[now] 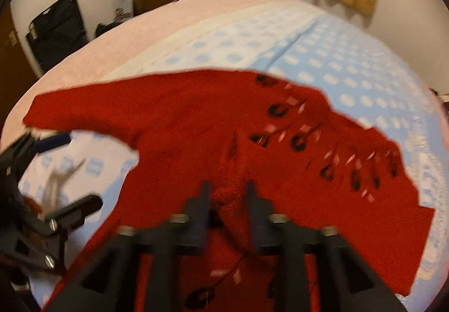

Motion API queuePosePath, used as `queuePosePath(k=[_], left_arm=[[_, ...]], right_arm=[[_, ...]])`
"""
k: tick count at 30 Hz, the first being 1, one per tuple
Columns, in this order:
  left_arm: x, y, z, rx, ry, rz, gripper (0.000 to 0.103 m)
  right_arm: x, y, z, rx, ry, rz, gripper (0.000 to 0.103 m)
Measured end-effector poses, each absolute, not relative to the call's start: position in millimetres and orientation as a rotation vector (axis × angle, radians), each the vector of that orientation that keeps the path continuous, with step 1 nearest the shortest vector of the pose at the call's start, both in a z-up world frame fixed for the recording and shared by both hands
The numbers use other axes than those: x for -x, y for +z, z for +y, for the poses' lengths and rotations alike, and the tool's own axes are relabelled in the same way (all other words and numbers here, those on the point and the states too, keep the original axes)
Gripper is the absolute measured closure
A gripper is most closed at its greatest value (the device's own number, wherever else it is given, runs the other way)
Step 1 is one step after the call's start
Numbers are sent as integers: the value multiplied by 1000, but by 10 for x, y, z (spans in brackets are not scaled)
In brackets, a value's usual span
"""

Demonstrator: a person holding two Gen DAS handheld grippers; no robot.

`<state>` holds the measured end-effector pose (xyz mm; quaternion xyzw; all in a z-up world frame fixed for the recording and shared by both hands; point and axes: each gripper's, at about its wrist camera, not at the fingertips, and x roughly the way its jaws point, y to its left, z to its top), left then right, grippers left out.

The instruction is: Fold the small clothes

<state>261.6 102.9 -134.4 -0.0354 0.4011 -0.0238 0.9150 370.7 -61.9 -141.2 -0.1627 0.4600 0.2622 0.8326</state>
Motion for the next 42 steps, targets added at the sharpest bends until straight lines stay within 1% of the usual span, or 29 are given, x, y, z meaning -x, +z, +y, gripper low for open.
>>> queuePosePath(k=[1,8,11,12,13,14,15,16,17,18,19,20,21,23,24,29,35,38,40,41,42], left_arm=[[-2616,-1304,982,56,-60,820,0],[-2846,-1170,542,1,-179,854,0],[-3041,-1234,336,-13,-204,896,1],[-3085,-1255,288,-19,-204,908,5],[-3147,-1286,235,-25,-209,923,12],[-3182,-1308,191,-28,-212,934,15],[-3247,-1349,145,-28,-217,953,22],[-3286,-1381,113,-26,-217,969,26],[-3326,-1415,80,-28,-215,983,28],[-3381,-1468,48,-31,-223,999,34],[-3407,-1514,28,-26,-231,1018,46],[-3427,-1549,22,-19,-232,1034,53],[-3442,-1592,22,-5,-241,1051,66],[-3409,-1591,33,6,-251,1028,80],[-3392,-1567,38,4,-257,1018,92],[-3272,-1317,173,19,-270,944,96],[-3142,-971,503,-7,-207,823,97],[-3149,-956,689,9,-171,811,97],[-3151,-1044,736,22,-183,831,97],[-3148,-1082,707,20,-190,842,95],[-3155,-1135,673,21,-189,858,92]], right_arm=[[-3665,-1409,-683,342,560,969,32],[-3371,-1257,-1478,229,459,945,32],[-3161,-1213,-1741,223,406,918,32],[-3091,-1204,-1806,214,402,913,32],[-2994,-1212,-1878,200,402,910,32],[-2926,-1229,-1922,192,398,909,32],[-2854,-1257,-1961,187,394,909,32],[-2823,-1282,-1976,186,393,910,32],[-2756,-1315,-1998,190,387,907,32],[-2704,-1337,-2016,196,381,902,32],[-2643,-1362,-2028,208,374,896,32],[-2588,-1389,-2029,218,371,889,32],[-2547,-1409,-2027,222,370,883,32],[-2470,-1439,-2024,233,370,869,32],[-2439,-1450,-2009,243,370,863,32],[-2403,-1474,-1978,276,359,853,32],[-2415,-1515,-1992,275,345,869,32],[-2428,-1543,-1987,278,345,881,32],[-2434,-1566,-1971,283,344,891,32],[-2438,-1579,-1962,284,347,897,32],[-2438,-1589,-1953,286,351,903,32]])
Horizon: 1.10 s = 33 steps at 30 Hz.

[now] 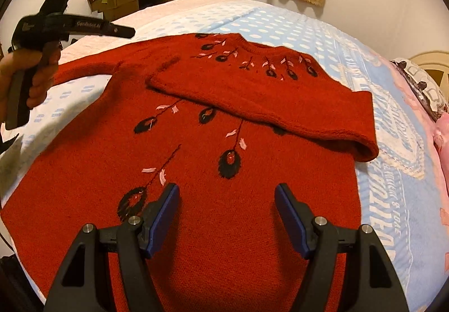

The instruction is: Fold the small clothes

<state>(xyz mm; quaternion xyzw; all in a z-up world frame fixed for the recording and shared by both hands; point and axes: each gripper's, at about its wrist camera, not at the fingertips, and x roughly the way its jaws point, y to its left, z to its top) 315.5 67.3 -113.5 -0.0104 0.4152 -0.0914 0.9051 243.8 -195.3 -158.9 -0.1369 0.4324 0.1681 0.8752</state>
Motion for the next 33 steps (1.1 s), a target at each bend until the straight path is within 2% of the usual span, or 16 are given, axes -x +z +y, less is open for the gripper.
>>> queuePosePath(k=[2,3,4,9,11,12,13,14,15,27,33], left_arm=[[-3181,-1204,597,46,-215,890,78],[-3210,-1239,558,63,-221,903,55],[-3199,-1246,526,72,-222,897,40],[-3293,-1345,294,86,-283,924,38],[-3363,-1444,218,87,-285,949,40],[-3397,-1506,177,82,-289,967,46],[-3419,-1554,138,74,-293,982,67],[-3436,-1604,93,54,-297,1000,84],[-3432,-1626,56,31,-295,999,93],[-3161,-959,492,-14,-242,803,95],[-3159,-1264,642,-10,-202,872,95]], right_arm=[[-2433,-1601,-1930,299,348,905,32],[-2429,-1604,-1922,305,346,904,32],[-2420,-1601,-1913,310,345,900,32],[-2390,-1592,-1914,316,326,884,32],[-2391,-1599,-1922,313,321,887,32],[-2391,-1604,-1923,312,319,889,32],[-2394,-1611,-1925,311,319,892,32],[-2397,-1617,-1926,313,316,895,32],[-2397,-1623,-1927,313,313,896,32],[-2411,-1649,-1933,312,302,906,31],[-2421,-1671,-1929,316,302,915,31]])
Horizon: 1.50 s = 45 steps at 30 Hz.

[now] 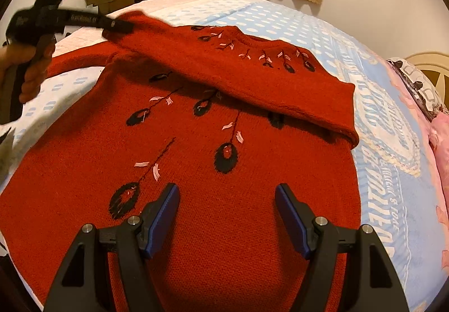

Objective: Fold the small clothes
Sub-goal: 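Move the left tool to the other sleeve cuff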

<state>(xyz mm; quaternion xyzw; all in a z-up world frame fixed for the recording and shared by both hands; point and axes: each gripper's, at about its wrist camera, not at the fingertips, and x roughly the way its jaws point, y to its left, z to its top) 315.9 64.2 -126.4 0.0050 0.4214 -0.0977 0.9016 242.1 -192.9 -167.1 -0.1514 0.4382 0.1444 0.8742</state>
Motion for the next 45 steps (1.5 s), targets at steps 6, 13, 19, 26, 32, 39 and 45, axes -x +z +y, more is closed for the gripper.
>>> queuePosePath(k=[6,13,19,26,32,39,45], left_arm=[[-3122,-1589,573,2,-197,937,94],[-3021,-1513,663,0,-154,909,74],[-3015,-1389,738,-15,-66,821,27],[-3129,-1667,789,-75,24,912,27],[-3066,-1685,777,-78,-2,910,25],[-2949,-1645,918,5,1,924,18],[-2654,-1586,974,-27,-23,907,16]], right_arm=[[-2444,-1665,-1938,302,308,931,31],[-2571,-1400,-2153,269,322,952,31],[-3107,-1106,-2520,222,259,894,29],[-3841,-1655,-2788,90,185,1078,28],[-3436,-1601,-2611,217,265,1066,28],[-3260,-1750,-2499,192,257,1123,26],[-2672,-1505,-2493,233,271,1074,26]])
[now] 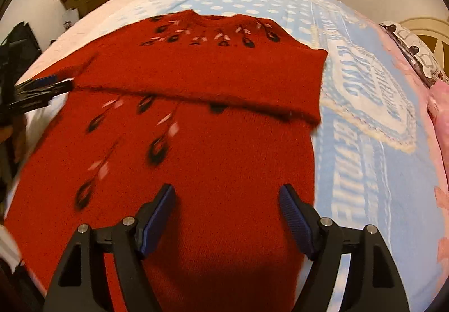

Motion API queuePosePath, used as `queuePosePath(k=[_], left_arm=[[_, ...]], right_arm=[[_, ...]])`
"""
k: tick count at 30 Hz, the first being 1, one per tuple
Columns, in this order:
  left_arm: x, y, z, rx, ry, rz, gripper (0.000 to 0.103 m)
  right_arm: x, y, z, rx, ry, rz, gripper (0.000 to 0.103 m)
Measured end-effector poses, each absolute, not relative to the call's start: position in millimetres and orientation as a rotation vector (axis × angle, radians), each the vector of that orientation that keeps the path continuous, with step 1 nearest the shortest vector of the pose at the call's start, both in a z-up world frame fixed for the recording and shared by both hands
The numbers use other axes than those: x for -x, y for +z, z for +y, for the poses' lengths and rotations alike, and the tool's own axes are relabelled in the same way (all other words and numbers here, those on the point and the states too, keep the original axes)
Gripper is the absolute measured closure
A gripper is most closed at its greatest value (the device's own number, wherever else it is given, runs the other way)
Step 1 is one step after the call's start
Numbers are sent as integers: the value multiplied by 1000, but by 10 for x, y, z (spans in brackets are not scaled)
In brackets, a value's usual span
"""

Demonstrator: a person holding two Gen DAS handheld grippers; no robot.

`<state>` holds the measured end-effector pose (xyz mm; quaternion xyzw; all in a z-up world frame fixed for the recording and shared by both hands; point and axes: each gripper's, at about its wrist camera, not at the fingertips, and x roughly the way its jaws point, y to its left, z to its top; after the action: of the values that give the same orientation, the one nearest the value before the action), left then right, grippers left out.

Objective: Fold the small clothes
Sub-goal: 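Move the left tool to the other sleeve cuff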

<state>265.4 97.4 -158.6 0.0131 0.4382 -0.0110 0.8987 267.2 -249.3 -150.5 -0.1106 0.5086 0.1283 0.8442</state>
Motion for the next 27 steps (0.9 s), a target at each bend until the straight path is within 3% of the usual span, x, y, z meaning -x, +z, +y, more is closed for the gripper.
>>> queuePosePath(k=[7,12,17,19,27], left_arm=[[-2471,-1496,1052,10,-40,873,16],[-2263,-1374,1214,25,-20,839,16],[-2066,-1245,1501,-33,82,791,14],[-1970,-1199,1703,-37,140,777,8],[-1698,-1137,2753,50,427,749,7]], right_arm=[[-1869,-1558,-2576,382,283,1154,26],[-1416,-1556,-2700,269,246,1116,26],[-1160,-1423,-2490,409,300,1107,26],[-1074,-1261,-2358,484,349,1061,26],[-1377,-574,-1826,455,490,846,26]])
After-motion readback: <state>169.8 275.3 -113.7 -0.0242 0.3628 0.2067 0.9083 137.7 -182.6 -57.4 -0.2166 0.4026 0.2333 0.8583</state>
